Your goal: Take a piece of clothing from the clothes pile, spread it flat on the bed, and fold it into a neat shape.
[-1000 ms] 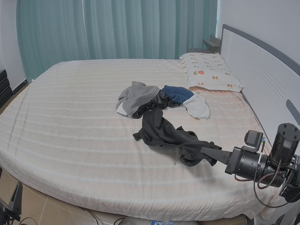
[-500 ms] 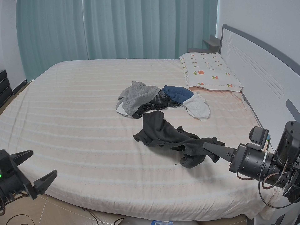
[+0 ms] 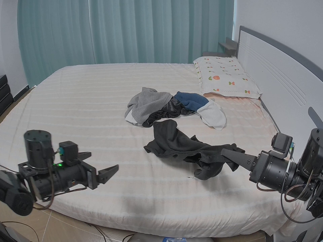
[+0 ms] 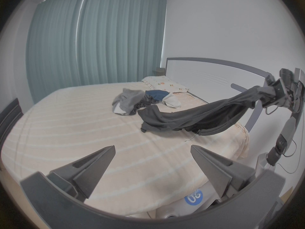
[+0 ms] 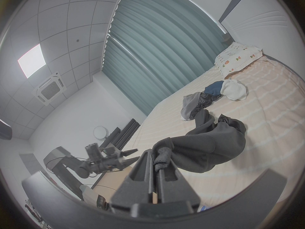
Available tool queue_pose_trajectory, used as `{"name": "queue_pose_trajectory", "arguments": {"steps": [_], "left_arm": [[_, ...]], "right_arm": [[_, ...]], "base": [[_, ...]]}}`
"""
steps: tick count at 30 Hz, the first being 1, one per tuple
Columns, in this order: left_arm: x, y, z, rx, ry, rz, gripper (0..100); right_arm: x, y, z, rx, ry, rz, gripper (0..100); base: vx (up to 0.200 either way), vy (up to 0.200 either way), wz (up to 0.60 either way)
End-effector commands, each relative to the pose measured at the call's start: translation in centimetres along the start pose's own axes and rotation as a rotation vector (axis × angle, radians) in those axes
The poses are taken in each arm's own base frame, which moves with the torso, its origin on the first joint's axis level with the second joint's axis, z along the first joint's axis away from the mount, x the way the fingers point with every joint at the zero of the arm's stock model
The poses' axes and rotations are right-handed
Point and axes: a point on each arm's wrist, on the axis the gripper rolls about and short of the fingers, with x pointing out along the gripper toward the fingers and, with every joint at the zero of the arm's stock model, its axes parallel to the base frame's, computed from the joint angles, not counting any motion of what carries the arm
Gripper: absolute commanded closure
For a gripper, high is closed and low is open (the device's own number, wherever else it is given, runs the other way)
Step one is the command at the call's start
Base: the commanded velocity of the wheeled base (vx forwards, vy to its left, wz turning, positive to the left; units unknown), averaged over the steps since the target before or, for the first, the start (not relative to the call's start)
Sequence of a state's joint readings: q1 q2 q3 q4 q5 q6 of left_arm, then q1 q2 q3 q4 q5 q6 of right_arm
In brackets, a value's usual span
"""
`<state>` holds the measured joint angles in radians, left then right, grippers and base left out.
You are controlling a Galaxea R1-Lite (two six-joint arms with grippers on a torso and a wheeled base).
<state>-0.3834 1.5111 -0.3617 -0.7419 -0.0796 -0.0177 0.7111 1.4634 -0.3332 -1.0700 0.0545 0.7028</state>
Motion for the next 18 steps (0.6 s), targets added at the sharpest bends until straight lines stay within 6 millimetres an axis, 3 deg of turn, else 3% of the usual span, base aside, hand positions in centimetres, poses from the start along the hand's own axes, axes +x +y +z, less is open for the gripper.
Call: {"name": "queue_pose_trajectory", "arguments": {"steps": [1,9,16,18], "left_arm": [[10.1,-3.6,-3.6,-0.048,0.129,-0.072,0],[15.4,-4.7,-5.6,-0.032,0.116,-0.019,0],[18.1,-4.9,-5.8,-0.079,0.051,-0.002,0],[20.0,-4.9,-5.7,-0.089,0.008,0.010,0]], "right_arm": [[-0.2,0.4,0.3,0.000,-0.021,0.012,100],[-0.8,0.6,0.7,-0.001,-0.042,0.025,100],[-0.9,0.7,0.8,-0.003,-0.047,0.028,100],[-1.0,0.8,0.9,-0.003,-0.053,0.031,100]], "base": [[0.000,0.000,0.00],[0.000,0.000,0.00],[0.000,0.000,0.00],[0.000,0.000,0.00]]}}
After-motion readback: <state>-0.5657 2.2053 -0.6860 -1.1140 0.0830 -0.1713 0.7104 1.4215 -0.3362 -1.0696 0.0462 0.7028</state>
